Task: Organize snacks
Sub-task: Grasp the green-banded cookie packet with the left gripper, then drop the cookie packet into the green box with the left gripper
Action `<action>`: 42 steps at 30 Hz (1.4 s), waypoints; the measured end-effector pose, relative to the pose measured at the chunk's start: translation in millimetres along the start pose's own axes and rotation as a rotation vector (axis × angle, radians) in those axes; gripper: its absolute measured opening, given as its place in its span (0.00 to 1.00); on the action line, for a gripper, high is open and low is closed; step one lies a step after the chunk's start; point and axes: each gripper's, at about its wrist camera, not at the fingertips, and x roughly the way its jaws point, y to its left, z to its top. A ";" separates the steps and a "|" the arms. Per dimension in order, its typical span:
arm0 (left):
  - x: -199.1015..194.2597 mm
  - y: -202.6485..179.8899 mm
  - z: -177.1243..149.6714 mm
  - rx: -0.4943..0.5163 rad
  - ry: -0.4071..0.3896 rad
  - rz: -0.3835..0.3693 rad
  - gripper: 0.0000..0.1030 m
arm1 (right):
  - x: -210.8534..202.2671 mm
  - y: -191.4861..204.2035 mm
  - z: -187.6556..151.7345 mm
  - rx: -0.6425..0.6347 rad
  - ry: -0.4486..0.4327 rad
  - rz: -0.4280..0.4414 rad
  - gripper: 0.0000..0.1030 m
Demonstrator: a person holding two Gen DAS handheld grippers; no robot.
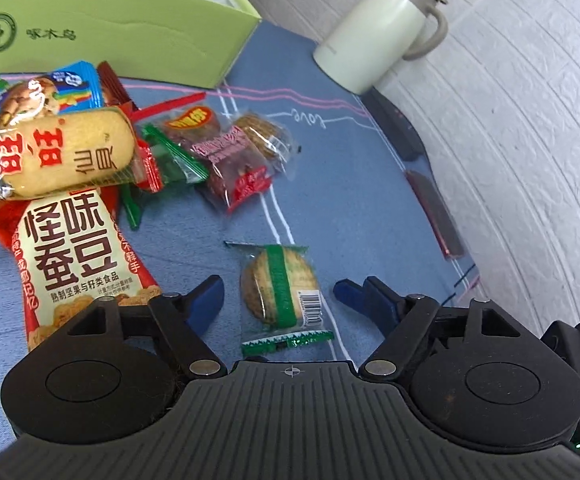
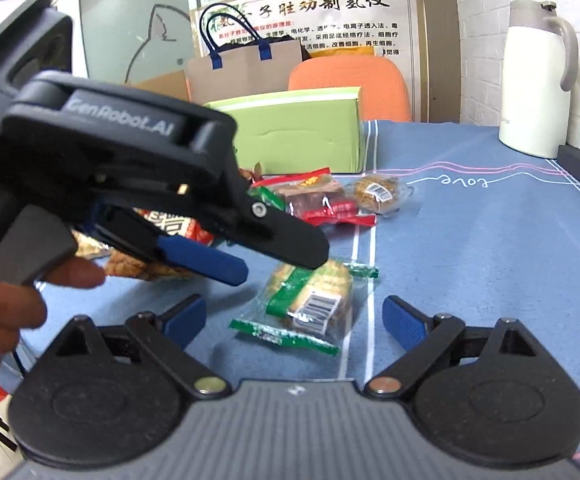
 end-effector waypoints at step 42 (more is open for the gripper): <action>-50.2 70.8 192.4 -0.025 -0.364 0.178 0.05 | 182.0 48.8 210.7 -0.294 -0.141 0.030 0.76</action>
